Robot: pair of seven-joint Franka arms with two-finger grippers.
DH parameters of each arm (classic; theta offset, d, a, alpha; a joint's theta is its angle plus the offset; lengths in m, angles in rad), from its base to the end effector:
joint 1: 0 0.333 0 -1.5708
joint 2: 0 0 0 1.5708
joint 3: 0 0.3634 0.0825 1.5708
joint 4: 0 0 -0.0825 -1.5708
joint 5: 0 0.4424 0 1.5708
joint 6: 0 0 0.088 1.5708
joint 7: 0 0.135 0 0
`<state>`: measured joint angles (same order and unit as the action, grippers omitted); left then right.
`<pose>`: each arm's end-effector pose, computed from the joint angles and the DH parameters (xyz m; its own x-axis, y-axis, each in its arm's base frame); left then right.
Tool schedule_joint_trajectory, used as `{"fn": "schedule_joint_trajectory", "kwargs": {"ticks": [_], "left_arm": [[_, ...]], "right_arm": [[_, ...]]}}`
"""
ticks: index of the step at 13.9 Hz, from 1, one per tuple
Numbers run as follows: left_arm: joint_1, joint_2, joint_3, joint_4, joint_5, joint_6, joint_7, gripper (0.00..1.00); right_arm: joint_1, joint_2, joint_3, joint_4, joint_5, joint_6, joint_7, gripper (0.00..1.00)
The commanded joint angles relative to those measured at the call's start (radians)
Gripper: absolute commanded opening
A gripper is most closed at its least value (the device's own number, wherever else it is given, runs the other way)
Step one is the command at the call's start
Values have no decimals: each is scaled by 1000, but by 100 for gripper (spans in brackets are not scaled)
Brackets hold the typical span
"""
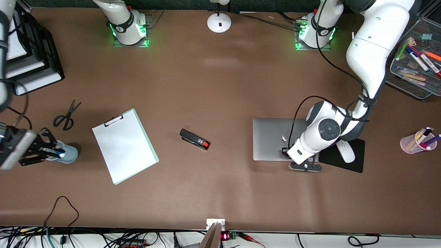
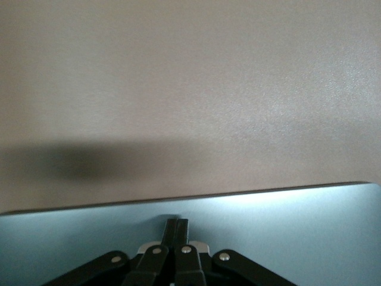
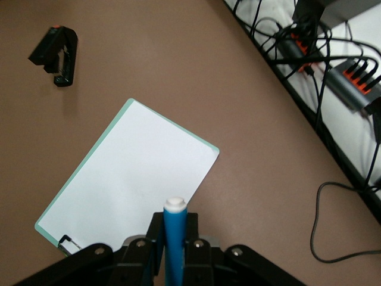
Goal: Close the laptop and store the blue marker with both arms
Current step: 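Lower the marker into the pen cup while the left gripper closes the lid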
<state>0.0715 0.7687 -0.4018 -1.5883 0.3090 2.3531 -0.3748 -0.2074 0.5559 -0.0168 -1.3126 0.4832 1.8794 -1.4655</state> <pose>0.7518 -0.2046 0.1829 0.9973 -0.0547 0.0498 -0.0579 -0.9961 0.0667 0.7928 -0.1293 0.4240 0.4249 0.7957 0.4317 0.8948 -0.4415 -0.0668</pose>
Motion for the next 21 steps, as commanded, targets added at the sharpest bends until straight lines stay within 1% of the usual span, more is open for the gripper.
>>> {"fn": "schedule_joint_trajectory", "kwargs": {"ticks": [1,3,4,5,6,7,9,10,11,13,15,16,17,18,19,21], "left_arm": [[-10,-126,-11,1,22,-168,-1,0],[1,-187,-52,5,3,-274,-9,2],[1,-212,-55,20,-1,-317,-9,11],[4,-233,-60,30,-2,-363,-6,23],[4,-253,-63,43,-4,-397,-7,53],[-2,-278,-61,50,-8,-418,-7,100],[-9,-324,-63,51,-7,-451,-1,100],[-7,-350,-66,53,-8,-493,2,100],[0,-374,-80,56,-10,-542,2,100],[4,-400,-91,111,-19,-682,14,100],[5,-414,-92,174,-39,-802,48,100],[25,-434,-92,176,-77,-854,86,100],[80,-486,-88,166,-147,-876,164,100],[117,-508,-91,163,-178,-891,219,100],[161,-520,-88,166,-229,-906,270,100],[201,-528,-86,165,-235,-908,307,100]], "right_arm": [[-82,25,15,16,163,-31,-198,0],[-136,62,15,16,268,-52,-341,0],[-162,79,15,16,316,-72,-401,0],[-188,96,15,16,360,-98,-447,0],[-207,111,15,16,391,-121,-482,0],[-226,130,15,16,415,-137,-518,0],[-263,168,15,16,460,-169,-594,0],[-276,188,15,16,478,-175,-636,0],[-285,209,17,16,497,-175,-672,0],[-293,239,17,16,515,-180,-705,0],[-297,252,17,16,515,-177,-719,0],[-297,254,17,16,515,-177,-719,0],[-299,259,15,16,515,-177,-717,31],[-299,259,15,15,518,-178,-714,99],[-300,257,15,15,519,-177,-695,100],[-296,245,12,18,503,-177,-623,100]]}}
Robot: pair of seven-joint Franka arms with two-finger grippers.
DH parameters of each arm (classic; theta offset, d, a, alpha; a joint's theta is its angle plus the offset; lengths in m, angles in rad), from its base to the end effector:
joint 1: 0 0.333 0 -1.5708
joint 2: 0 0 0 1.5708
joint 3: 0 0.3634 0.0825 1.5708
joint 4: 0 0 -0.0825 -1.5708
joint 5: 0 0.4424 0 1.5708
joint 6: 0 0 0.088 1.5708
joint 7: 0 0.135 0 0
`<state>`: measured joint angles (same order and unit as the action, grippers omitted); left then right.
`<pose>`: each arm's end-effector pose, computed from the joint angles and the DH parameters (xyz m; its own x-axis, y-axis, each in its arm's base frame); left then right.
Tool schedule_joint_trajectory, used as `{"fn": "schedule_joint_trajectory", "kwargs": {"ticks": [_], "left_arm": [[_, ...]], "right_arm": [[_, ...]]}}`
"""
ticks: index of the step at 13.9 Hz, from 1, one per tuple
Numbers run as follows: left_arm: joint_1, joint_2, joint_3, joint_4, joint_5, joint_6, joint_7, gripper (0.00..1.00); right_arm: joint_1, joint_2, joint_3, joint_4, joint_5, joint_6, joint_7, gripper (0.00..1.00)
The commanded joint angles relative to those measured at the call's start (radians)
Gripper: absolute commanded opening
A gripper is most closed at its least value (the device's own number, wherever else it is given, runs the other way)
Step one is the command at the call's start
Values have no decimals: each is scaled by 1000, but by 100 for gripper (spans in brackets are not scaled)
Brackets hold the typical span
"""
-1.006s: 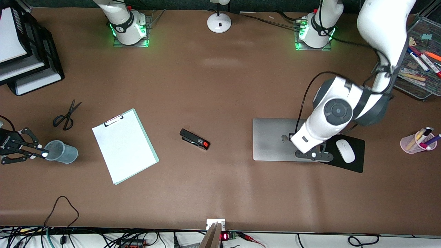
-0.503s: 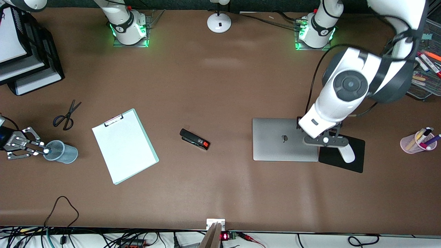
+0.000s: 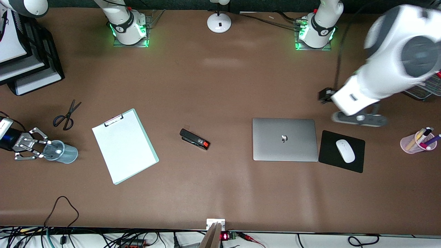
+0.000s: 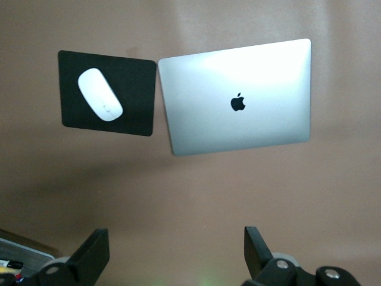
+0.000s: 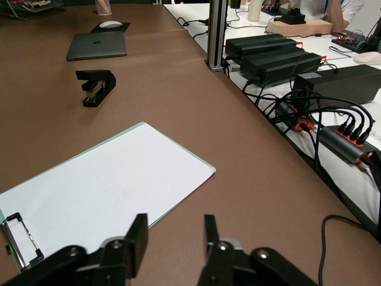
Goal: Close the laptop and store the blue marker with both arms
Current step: 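Release the marker with the right gripper while the left gripper withdraws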
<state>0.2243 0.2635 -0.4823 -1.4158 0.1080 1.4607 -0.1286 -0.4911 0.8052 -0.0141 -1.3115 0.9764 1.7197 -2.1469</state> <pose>0.6639 -0.1202 0.5624 0.9746 -0.1214 -0.1882 -0.1256 -0.9920 -0.0108 0.7463 -0.2957 0.2520 0.1536 0.5373 0.8293 0.9560 -0.2929 0.0127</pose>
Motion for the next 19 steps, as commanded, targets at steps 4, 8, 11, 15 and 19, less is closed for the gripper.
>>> {"fn": "schedule_joint_trajectory", "kwargs": {"ticks": [4,8,11,15,19], "left_arm": [[81,-18,-5,-5,-31,-13,73,100],[82,-21,1,-9,-36,-11,79,100],[85,-21,7,-20,-48,-5,78,100],[-61,-87,201,-82,-57,41,70,100],[-157,-262,369,-303,-140,230,78,100]], "right_arm": [[37,-43,8,23,-86,-9,307,100],[115,-130,6,34,-220,-6,661,100],[187,-197,6,63,-355,-5,893,100],[255,-306,10,61,-534,-12,1163,100],[388,-428,11,29,-784,-31,1459,100]]}}
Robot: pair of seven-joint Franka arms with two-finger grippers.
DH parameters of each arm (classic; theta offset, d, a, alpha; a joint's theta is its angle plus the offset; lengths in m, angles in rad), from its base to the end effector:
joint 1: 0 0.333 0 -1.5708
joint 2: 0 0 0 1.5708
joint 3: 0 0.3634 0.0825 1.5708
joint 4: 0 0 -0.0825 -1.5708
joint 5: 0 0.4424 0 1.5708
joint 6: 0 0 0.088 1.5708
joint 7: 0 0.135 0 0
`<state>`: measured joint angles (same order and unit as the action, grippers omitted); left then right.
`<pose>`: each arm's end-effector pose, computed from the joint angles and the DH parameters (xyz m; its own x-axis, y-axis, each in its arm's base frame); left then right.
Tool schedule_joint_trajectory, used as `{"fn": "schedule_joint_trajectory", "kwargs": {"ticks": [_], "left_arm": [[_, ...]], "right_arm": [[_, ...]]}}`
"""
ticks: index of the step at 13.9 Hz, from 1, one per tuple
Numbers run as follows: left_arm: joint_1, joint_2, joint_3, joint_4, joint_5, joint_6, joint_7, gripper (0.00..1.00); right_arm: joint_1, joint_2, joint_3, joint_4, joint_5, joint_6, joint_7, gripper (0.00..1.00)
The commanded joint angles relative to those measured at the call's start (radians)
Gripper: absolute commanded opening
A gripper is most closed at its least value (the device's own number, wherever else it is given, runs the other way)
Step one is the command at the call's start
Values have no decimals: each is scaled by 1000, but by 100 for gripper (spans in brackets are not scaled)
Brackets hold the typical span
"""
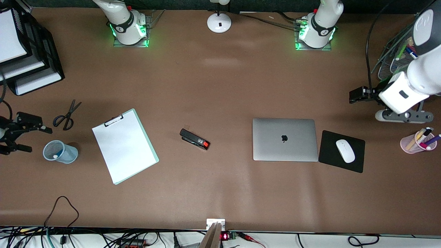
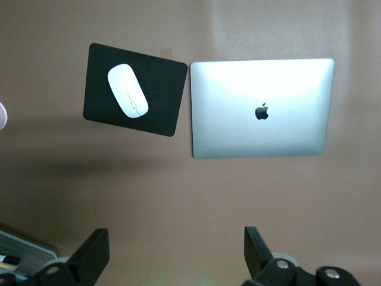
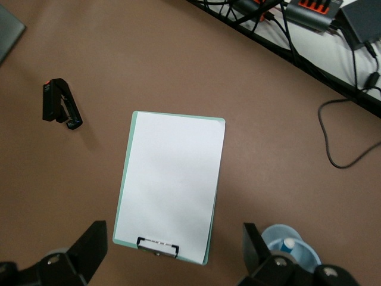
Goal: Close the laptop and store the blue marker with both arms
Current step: 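Release the marker with the right gripper while the left gripper withdraws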
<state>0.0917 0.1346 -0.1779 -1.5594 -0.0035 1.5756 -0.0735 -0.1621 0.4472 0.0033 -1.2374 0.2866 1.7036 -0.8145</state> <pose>0.6488 -0.0499 0.5664 0.9930 -0.0133 -0.1177 -0.0112 -0.9998 0.0186 0.7672 -0.0884 0.5284 0.8065 0.5509 0.2146 0.5873 -0.7882 -0.1838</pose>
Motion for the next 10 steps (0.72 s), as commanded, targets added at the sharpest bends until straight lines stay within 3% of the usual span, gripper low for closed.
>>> {"fn": "schedule_joint_trajectory", "kwargs": {"ticks": [1,3,7,10], "left_arm": [[-36,-168,110,-212,-33,220,26,100],[-55,-207,141,-264,-32,253,78,100],[-67,-199,133,-193,-21,104,93,100],[-69,-182,127,-163,-20,86,98,100]], "right_arm": [[77,-87,-6,-53,-122,-50,200,100],[102,-120,-5,-63,-174,-113,338,100],[170,-223,-5,-161,-263,-154,564,100],[191,-315,-5,-279,-302,-136,658,100]]}}
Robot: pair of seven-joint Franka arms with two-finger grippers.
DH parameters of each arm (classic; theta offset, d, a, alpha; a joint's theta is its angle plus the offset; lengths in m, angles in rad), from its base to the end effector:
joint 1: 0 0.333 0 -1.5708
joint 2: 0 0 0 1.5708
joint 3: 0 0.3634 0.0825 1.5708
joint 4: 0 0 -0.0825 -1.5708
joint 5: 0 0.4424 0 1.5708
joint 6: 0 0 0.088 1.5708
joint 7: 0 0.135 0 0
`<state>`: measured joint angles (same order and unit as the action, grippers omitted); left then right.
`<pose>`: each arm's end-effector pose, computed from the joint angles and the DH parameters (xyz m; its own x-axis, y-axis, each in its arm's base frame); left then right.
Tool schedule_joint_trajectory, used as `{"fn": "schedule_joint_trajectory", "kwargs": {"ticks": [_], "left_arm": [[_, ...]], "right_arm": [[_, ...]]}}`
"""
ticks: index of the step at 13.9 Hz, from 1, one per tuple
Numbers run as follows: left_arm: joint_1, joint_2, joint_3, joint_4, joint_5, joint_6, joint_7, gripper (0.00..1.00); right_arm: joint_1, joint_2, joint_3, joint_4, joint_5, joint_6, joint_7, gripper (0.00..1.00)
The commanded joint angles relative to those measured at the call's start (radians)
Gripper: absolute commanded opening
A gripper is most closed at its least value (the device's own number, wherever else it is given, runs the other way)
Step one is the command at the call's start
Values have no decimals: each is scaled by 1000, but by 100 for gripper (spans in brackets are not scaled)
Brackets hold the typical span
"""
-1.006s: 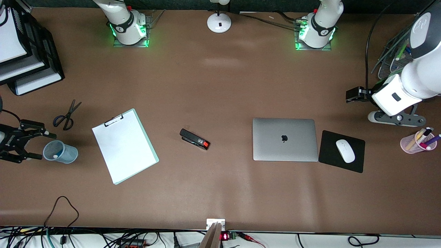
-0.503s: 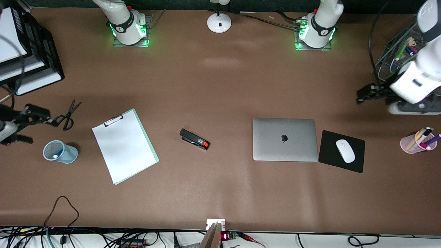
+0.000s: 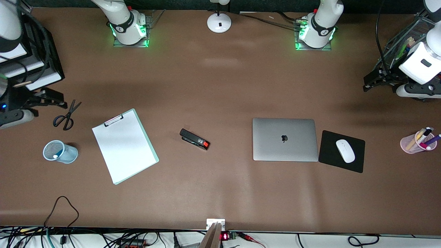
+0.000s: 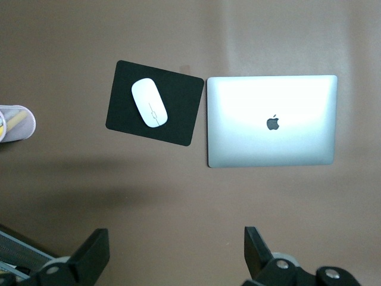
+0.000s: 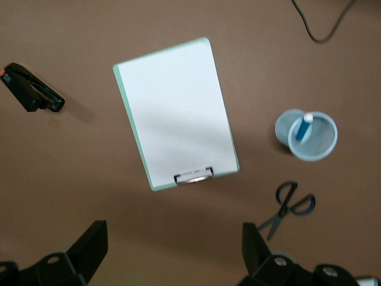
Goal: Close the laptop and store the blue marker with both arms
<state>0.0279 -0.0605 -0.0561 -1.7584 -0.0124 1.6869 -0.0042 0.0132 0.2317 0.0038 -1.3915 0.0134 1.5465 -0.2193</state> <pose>0.5959 -0.0192 0.5905 0.9997 -0.0224 -0.0111 -0.0223 -0.9997 0.0089 0.6871 0.0132 0.5856 0.9695 0.2343 -0.0717 0.2327 -0.9721 -0.0306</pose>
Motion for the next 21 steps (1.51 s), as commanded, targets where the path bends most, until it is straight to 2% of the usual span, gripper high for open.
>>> {"fn": "schedule_joint_trajectory", "kwargs": {"ticks": [1,5,7,13,21], "left_arm": [[-5,13,4,39,-11,-29,30,100],[-6,25,2,43,-11,-26,42,100],[-6,33,1,43,-12,-16,56,100],[-6,39,1,62,-14,-24,72,100],[-6,44,1,63,-23,-19,73,100]], "right_arm": [[14,-132,-5,-162,-29,36,70,100],[10,-271,-5,-329,-30,147,72,100],[8,-310,-5,-372,-30,170,83,100],[13,-344,-2,-396,-27,156,173,100],[8,-312,-5,-339,-15,155,161,100]]}}
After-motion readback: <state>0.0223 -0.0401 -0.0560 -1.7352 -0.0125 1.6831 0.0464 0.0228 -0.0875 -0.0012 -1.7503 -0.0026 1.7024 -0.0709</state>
